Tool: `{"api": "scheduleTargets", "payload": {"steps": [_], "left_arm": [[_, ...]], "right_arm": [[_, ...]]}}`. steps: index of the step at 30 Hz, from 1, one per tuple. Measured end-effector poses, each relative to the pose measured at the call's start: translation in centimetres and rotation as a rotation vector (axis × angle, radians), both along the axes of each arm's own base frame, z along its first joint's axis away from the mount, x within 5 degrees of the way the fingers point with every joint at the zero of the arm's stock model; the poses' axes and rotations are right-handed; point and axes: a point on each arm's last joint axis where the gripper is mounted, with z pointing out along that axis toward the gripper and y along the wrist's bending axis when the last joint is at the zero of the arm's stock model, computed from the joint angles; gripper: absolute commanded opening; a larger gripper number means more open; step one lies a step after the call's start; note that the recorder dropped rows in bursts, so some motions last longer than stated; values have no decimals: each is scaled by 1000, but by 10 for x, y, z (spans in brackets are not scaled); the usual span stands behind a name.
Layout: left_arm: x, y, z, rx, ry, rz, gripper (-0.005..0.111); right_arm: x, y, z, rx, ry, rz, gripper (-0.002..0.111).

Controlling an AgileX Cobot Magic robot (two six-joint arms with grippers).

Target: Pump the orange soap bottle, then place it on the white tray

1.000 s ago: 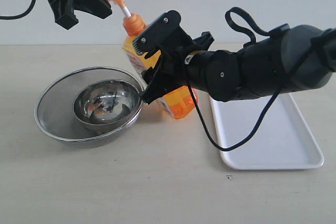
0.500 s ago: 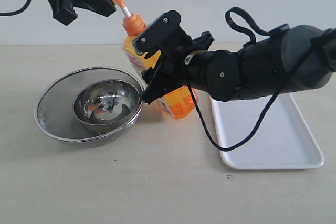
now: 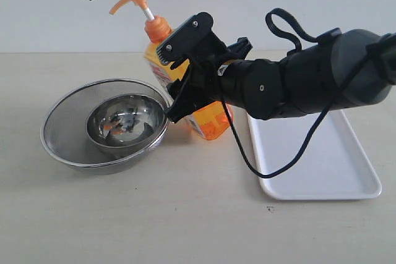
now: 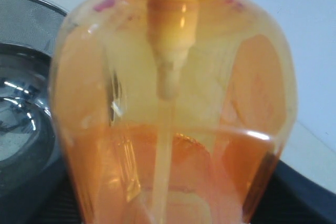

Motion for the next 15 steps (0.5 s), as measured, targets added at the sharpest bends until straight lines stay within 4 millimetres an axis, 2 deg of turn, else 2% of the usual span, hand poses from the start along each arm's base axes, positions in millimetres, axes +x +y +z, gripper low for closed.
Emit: {"api": "scheduleTargets", "payload": {"steps": [4, 11, 15], "left_arm": [[2, 0, 0, -7, -10, 7, 5], [13, -3, -17, 2, 31, 10, 5], [13, -4, -18, 3, 33, 10, 5]], "right_arm": [[0, 0, 0, -1, -1, 1, 0], [0, 0, 0, -1, 0, 0, 0], [0, 0, 0, -1, 0, 0, 0]]}}
